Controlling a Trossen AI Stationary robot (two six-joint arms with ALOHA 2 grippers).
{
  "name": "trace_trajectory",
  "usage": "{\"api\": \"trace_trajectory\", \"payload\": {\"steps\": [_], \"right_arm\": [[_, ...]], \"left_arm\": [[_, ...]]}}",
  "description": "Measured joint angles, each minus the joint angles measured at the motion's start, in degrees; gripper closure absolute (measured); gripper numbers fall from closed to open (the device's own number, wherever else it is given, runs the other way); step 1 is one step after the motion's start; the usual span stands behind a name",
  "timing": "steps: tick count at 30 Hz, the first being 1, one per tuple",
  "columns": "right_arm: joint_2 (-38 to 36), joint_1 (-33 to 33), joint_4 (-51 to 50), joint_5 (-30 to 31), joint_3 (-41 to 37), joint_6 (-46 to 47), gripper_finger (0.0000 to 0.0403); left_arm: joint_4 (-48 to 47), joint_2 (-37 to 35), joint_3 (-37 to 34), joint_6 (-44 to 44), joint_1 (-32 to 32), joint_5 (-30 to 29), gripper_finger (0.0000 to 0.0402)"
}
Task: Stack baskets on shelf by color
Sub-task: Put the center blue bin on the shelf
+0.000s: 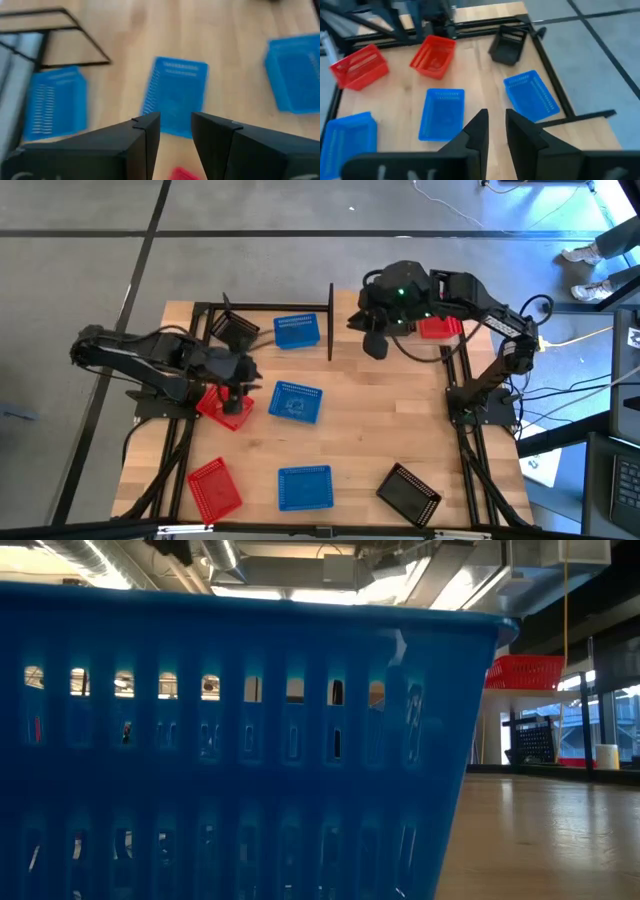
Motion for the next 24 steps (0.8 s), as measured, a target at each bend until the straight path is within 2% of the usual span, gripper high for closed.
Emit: {"api": "trace_trajectory", "payload": {"steps": [5, 9, 11, 17, 24], "right_arm": [[0.02, 3.28, -4.53, -1.50, 0.09, -1.08, 0.0339], [0.05, 5.87, -6.64, -6.42, -0.48, -1.64, 0.0339], [0.09, 6.99, -6.68, -9.33, -0.48, -1.66, 0.0339], [0.04, 9.92, -6.37, -16.96, -0.50, -2.89, 0.0339], [0.04, 11.14, -5.67, -17.12, -0.50, -2.53, 0.0339]], "left_arm": [[5.83, 2.18, -5.52, 0.03, 0.02, 3.60, 0.0299], [10.50, 2.81, -9.81, -0.02, 0.02, 6.66, 0.0299], [15.86, 4.09, -11.95, 0.01, 0.08, 8.31, 0.0299], [21.42, 6.99, -18.16, -0.16, 0.57, 11.55, 0.0299], [27.41, 12.50, -21.43, 0.64, 0.57, 11.70, 0.0299]]}}
